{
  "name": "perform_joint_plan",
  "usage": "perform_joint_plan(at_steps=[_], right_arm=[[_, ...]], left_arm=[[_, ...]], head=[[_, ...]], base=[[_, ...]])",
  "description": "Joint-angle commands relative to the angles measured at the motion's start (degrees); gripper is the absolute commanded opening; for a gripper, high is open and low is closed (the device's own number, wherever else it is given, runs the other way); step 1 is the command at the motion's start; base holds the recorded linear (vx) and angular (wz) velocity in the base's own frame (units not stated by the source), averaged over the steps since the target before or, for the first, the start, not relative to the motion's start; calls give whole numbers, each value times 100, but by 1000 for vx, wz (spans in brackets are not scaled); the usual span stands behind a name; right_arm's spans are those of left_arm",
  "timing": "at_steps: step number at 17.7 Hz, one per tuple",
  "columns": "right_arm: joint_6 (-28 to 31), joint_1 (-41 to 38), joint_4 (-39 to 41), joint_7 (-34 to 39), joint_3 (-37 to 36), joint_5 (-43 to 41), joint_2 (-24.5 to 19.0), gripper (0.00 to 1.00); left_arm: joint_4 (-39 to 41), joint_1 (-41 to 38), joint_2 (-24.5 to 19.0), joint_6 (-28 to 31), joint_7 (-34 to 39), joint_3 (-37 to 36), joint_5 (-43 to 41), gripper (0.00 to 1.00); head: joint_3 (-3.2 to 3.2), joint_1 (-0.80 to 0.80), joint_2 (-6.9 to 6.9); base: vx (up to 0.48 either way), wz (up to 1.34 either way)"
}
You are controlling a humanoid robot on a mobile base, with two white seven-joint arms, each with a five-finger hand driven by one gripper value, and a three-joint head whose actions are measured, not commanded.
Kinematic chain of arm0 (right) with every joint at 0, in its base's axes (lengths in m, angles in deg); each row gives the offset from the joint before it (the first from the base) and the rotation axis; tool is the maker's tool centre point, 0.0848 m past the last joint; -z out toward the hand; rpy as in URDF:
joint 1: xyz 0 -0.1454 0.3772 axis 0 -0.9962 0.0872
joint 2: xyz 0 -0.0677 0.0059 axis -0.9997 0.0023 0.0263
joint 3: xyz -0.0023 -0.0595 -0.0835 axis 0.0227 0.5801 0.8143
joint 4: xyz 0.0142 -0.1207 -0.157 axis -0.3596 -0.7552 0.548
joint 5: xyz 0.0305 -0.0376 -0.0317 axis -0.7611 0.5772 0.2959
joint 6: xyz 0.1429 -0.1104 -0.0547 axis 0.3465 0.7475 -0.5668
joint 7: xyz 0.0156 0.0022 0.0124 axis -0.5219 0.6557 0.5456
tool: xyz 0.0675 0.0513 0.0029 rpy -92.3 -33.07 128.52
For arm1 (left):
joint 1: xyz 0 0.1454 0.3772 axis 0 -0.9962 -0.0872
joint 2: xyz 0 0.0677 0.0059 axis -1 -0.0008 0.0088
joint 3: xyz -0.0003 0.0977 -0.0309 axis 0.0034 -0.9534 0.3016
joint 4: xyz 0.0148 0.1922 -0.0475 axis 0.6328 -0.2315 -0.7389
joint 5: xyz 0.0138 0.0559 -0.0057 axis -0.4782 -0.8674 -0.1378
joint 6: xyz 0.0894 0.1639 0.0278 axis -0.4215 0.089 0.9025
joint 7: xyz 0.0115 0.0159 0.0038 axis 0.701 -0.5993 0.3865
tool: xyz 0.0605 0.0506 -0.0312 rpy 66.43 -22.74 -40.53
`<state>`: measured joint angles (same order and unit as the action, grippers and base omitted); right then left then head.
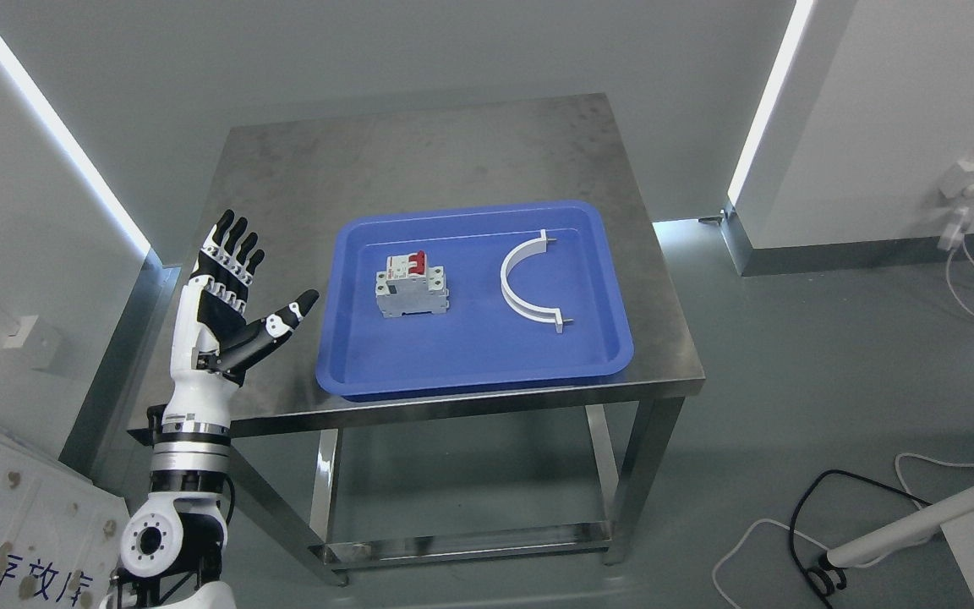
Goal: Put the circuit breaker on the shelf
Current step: 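Reach the left hand toward the grey circuit breaker in the blue tray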
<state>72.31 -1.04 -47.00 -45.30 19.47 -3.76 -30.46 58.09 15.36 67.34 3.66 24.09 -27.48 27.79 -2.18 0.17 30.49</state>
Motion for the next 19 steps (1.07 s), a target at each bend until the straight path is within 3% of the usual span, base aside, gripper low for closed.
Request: perform_joint_plan(at_steps=[1, 6, 8, 13, 19], right_arm=[[-1, 0, 0, -2, 0, 0, 100, 100], [-1, 0, 0, -2, 0, 0, 100, 100], [-1, 0, 0, -2, 0, 0, 100, 100], [-1, 0, 0, -2, 0, 0, 100, 100], [-1, 0, 0, -2, 0, 0, 100, 100]], left_arm=[[47, 0, -90, -6, -39, -117, -9, 100], [-15, 176, -639, 2, -100, -441, -614, 100], [-119, 237, -780, 20, -459, -643, -991, 100], [-392, 789, -851, 73, -1532, -776, -2196, 96], [-981, 1626, -860, 343, -1937, -1127, -3093, 93]], head=[[0, 0, 0], [0, 0, 0], [0, 0, 0], [0, 0, 0], [0, 0, 0]], base=[[0, 0], [0, 0], [0, 0], [0, -7], [0, -3]])
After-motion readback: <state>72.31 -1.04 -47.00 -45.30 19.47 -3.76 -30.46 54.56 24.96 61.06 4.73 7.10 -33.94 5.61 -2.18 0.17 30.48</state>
